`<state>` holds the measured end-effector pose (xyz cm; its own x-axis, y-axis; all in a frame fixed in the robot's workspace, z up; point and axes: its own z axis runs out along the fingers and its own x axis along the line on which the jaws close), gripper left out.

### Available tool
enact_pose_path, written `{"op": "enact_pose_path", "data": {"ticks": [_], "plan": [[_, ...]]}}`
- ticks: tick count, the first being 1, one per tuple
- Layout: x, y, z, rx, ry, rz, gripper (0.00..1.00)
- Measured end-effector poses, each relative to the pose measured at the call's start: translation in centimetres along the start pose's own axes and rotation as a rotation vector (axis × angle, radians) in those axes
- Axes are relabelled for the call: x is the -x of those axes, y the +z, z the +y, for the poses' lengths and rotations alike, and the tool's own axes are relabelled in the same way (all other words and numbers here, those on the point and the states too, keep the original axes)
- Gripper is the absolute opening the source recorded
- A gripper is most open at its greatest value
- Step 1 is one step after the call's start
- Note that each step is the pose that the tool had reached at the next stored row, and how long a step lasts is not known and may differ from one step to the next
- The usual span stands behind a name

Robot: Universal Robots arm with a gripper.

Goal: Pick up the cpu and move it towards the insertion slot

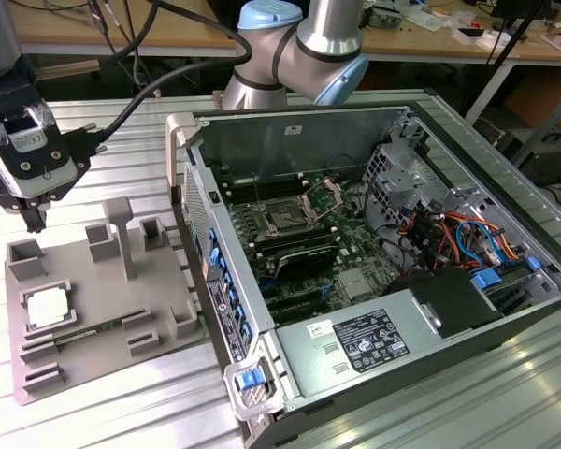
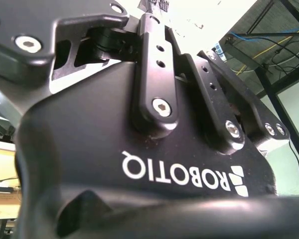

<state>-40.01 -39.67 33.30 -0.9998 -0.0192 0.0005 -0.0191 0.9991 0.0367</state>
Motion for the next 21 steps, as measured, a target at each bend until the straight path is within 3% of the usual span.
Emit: {"op": "enact_pose_path", "data": {"ticks": [21], "plan": [[0.0, 0.51, -0.02, 0.0, 0.0, 0.0, 0.11]]}}
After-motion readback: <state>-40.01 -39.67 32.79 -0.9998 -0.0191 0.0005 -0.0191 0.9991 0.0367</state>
